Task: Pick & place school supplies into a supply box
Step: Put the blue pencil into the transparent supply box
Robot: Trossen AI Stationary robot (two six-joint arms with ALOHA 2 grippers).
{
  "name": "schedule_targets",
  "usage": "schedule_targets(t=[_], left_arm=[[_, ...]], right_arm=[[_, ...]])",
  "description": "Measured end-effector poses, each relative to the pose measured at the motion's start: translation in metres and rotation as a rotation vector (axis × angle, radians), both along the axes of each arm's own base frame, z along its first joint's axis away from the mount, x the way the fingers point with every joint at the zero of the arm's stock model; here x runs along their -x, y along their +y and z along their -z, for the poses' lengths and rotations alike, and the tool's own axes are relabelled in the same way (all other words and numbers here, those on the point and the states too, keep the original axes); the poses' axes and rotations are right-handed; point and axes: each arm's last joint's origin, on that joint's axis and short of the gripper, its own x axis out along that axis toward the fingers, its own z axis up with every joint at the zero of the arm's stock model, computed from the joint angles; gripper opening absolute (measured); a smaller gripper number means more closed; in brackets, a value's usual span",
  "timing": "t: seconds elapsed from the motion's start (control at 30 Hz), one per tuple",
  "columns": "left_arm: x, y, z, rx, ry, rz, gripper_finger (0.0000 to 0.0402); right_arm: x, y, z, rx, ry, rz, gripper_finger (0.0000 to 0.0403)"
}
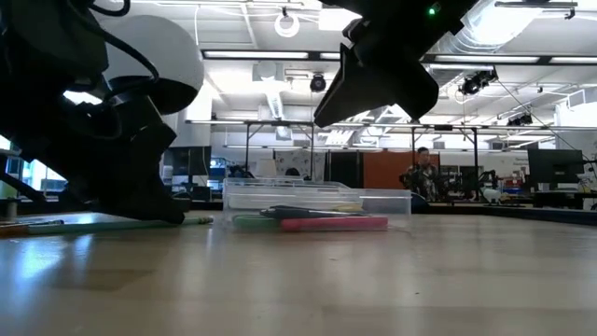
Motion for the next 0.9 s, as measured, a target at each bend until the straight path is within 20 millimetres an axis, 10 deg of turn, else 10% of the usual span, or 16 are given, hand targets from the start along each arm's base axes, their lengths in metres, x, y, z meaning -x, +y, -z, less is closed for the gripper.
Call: schedule_targets(t=[0.9], left_arm=[[-0.005, 0.008, 0.034, -0.222, 0.043, -0.032, 0.0129]], right_arm=[[-0.007, -0.012, -0.001, -0.024, 0.010, -0.018, 0.0080]])
